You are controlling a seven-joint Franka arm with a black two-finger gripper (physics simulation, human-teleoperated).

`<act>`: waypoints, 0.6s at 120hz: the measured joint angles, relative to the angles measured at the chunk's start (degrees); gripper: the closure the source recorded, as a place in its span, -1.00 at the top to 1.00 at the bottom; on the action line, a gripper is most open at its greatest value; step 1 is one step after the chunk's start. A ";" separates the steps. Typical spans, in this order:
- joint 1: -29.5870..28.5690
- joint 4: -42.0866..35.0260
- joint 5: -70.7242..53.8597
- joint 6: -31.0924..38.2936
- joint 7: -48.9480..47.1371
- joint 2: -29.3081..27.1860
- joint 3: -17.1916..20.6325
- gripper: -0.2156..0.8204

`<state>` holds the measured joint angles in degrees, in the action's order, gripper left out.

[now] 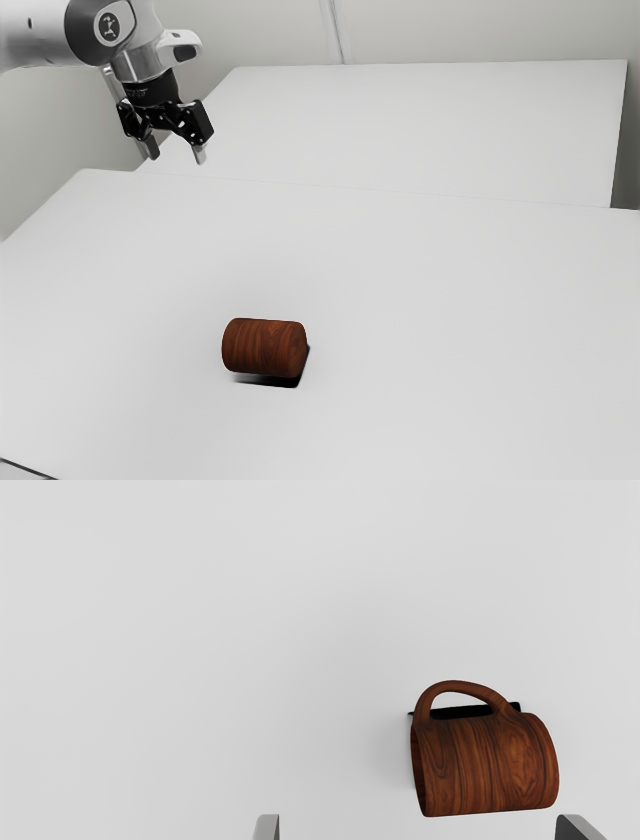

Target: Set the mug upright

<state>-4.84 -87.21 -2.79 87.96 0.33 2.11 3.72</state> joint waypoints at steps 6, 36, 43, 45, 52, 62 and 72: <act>-0.16 0.00 -0.02 0.01 -0.02 -0.29 0.17 0.58; 0.23 -0.67 0.87 0.56 -0.10 -0.46 0.57 0.58; 0.47 -1.84 1.48 0.73 -0.13 -0.66 0.50 0.58; 0.50 -2.34 1.61 0.79 -0.15 -0.79 0.50 0.58; 0.55 -5.07 1.95 1.40 -0.25 -1.91 0.49 0.58; 0.51 -10.02 2.26 2.82 -0.39 -4.63 0.49 0.58; 0.07 -14.17 2.76 4.33 -0.55 -6.35 0.52 0.58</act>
<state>-4.77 -101.38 -0.03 92.30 -0.22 -4.24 4.24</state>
